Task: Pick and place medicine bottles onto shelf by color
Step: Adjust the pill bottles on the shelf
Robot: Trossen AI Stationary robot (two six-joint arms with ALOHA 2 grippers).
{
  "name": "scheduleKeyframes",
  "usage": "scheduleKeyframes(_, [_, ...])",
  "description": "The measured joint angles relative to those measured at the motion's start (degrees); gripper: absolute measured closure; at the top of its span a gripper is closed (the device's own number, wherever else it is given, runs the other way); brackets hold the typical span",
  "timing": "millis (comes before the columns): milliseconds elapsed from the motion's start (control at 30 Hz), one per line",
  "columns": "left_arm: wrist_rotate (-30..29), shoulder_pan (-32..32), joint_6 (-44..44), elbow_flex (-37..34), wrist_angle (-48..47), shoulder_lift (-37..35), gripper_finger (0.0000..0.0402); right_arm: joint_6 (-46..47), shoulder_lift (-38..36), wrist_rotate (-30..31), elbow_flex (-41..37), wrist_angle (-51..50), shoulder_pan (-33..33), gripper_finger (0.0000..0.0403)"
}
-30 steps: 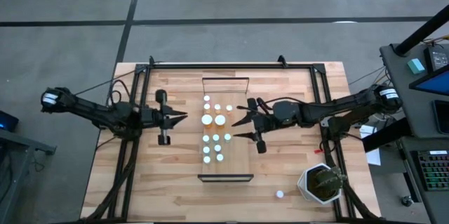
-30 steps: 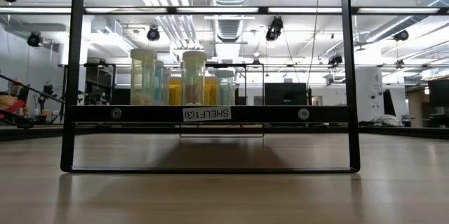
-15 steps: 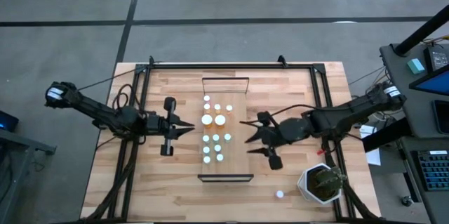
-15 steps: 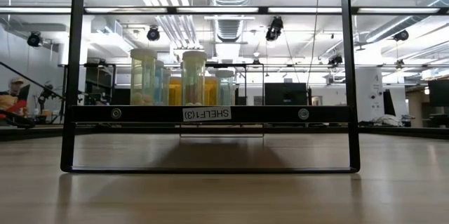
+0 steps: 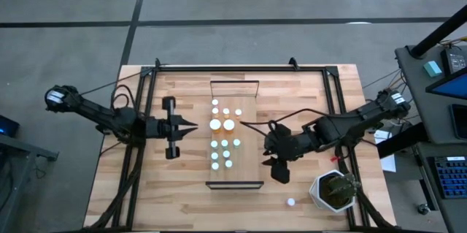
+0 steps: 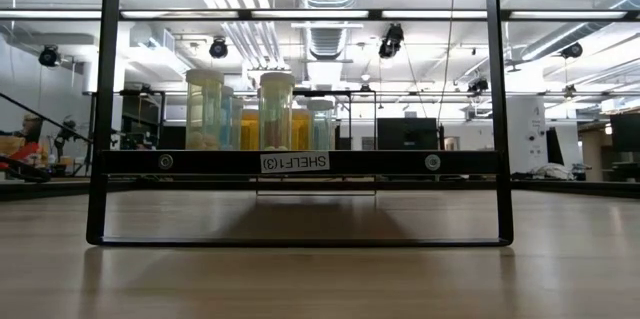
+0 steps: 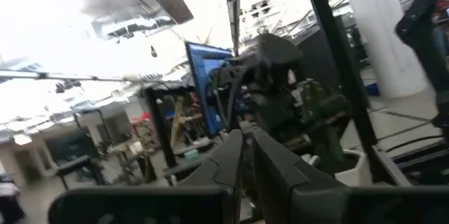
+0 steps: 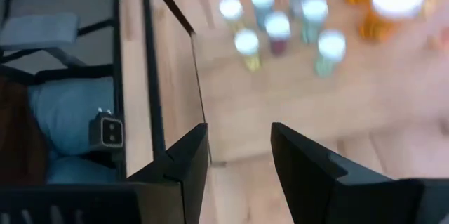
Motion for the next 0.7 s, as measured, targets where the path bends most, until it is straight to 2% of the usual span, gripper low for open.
scheduleKeyframes(167, [-0.31,0.0,3.66,-0.02,-0.47,-2.02,0.0386,8.66,3.1,-2.89,2.95,-7.39,0.32,0.0257])
scheduleKeyframes(533, [-0.31,0.0,7.47,-0.09,-0.45,-2.36,0.0386,13.51,6.61,-4.55,3.01,-8.3,3.56,0.0257])
scheduleKeyframes(700, [-0.32,0.0,9.4,-0.11,-0.55,-2.29,0.0386,19.25,7.56,-6.5,3.01,-9.27,3.28,0.0256])
